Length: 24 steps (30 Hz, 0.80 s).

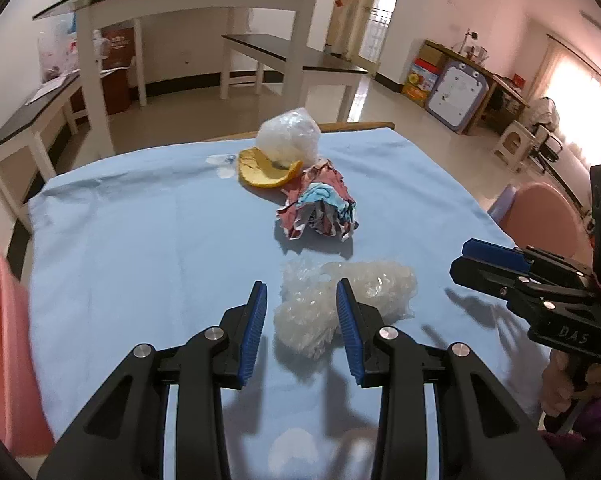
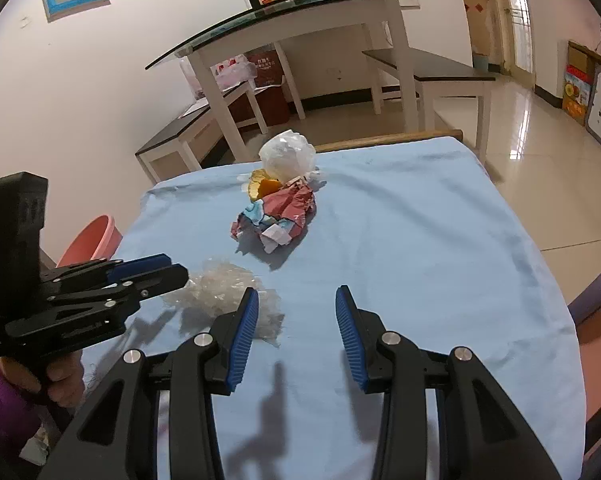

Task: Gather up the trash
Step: 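Close the left tool on the crumpled clear plastic bag and lift it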

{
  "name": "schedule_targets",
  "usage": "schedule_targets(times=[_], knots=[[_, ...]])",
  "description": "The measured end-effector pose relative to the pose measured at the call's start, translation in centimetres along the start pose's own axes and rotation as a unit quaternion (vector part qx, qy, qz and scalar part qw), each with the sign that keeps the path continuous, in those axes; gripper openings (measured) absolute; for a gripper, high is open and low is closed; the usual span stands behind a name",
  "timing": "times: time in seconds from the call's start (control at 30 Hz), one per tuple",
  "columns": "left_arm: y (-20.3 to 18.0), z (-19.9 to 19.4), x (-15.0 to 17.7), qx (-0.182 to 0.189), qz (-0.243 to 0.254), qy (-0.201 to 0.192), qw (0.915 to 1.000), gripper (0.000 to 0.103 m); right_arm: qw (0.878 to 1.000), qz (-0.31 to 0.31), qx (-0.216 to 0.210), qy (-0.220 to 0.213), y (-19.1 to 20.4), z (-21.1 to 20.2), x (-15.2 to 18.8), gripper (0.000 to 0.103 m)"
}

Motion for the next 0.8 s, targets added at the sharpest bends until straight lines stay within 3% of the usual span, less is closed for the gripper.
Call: schedule_targets(times=[0.27, 0.47, 0.8], knots=[[-0.9, 0.4, 1.4, 0.063, -0.011, 0.023, 0.9977, 0.036, 1.0, 0.008, 0.002, 0.003, -0.6, 0.5, 0.0, 0.04], [-2.3, -0.6, 2.8, 0.073, -0.002, 0.023, 0.9971, 0.036, 1.0, 0.008, -0.003, 0.003, -0.4, 0.6, 0.2, 0.04], [-2.9, -0.7, 3.8, 0.058, -0.002, 0.029, 0.9979, 0.036, 1.0, 0.01, -0.005, -0.006, -0.2, -0.5, 0.6, 0.04]])
Point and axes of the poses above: each gripper's, at about its wrist camera, not at the fingertips, and z roughly the way its jaws point, y to its left, x to its underside, the point moved 7 cm from there along z, roughly the way its jaws point, and after that the axes turned 2 degrees about -x, right-handed, at the moved point
